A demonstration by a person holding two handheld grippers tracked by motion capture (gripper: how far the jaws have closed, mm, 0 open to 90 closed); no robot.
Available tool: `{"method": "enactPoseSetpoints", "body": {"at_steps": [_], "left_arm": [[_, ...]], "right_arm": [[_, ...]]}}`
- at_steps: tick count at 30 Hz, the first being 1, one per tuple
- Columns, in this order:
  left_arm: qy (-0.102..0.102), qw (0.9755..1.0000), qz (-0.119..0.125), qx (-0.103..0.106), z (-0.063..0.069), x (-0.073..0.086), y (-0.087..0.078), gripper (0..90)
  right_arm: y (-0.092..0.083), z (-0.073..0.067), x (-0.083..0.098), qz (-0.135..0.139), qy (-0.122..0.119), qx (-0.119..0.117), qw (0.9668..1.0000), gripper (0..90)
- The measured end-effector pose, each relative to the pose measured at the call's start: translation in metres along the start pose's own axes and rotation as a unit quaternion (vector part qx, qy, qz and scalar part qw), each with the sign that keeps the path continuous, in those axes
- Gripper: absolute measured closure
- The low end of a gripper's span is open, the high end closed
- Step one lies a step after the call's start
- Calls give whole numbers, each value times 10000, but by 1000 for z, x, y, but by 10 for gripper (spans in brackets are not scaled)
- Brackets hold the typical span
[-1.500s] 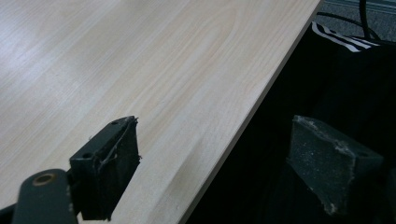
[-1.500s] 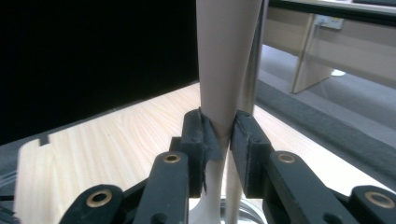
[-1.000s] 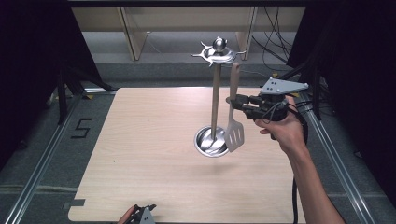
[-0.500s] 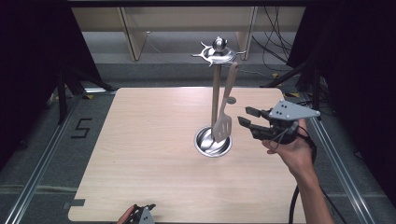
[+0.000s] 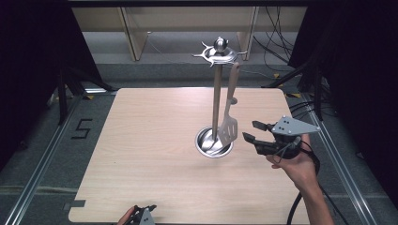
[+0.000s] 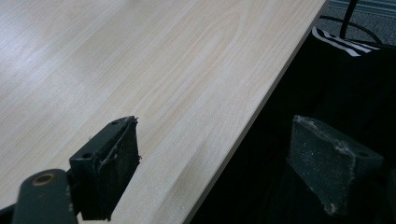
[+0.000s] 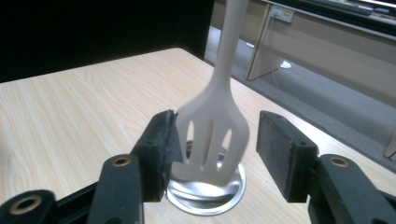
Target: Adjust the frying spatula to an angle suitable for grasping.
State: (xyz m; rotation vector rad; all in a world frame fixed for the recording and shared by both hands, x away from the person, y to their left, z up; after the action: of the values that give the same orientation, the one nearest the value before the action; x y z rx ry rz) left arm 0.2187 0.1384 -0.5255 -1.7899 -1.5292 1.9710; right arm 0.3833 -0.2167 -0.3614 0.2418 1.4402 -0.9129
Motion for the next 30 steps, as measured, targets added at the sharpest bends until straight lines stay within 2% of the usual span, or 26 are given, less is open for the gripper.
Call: {"method": "enactPoseSetpoints", "body": {"at_steps": [2,3,4,6,7,8,11,12,14,16,17,22,24,25,30], "left_arm": [[7,10000,-10,7,0,0,0,156],[-38,10000,18,38,1,0,1,156],[-65,9999,10,98,2,-1,1,156],[-53,9999,4,101,2,-2,1,156],[-10,10000,11,49,1,-2,1,156],[-20,9999,9,116,3,-2,2,156],[-55,9999,25,152,4,-2,2,156],[-63,9999,20,159,3,-2,2,156],[-79,9998,18,165,2,-2,3,156],[-56,10000,-5,71,1,-2,3,156],[-49,10000,-6,51,0,-2,3,155],[-62,9999,-1,135,1,-2,3,155],[-6,10000,-11,83,0,-3,2,155],[-6,10000,-11,83,0,-3,2,156],[-101,9998,49,161,2,-2,1,155]], "right_arm": [[-1,0,1,11,50,33,10000,462],[-1,1,3,43,73,-24,10000,459],[-2,2,4,78,40,62,9999,460],[-1,0,9,12,55,-74,10000,457],[-1,-2,12,-49,99,-48,9999,451],[2,-1,18,-93,24,-48,9999,442],[3,-1,23,-192,108,-80,9997,438],[5,-2,26,-174,217,-26,9996,435],[6,0,31,-263,180,-65,9995,433],[7,-2,35,-342,277,-59,9990,431],[6,-5,37,-426,367,-130,9983,430],[12,-9,46,-467,234,-161,9985,418],[15,-14,49,-512,314,-207,9980,417],[15,-14,50,-560,226,-247,9979,416],[18,-20,53,-633,320,-281,9971,414]]}}
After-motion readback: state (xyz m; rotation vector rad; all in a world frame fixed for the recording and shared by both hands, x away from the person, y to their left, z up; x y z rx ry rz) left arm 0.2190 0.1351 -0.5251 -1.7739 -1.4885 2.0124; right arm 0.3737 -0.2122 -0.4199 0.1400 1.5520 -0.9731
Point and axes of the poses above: each handheld gripper's, and its own axes: y roughly forward along the jaws, x roughly out of its underside, z roughly to its right, the point moved 4 cm from there along y, roughly forward along the jaws, and after that the axes turned 4 degrees about -y, right-handed, at the moved point
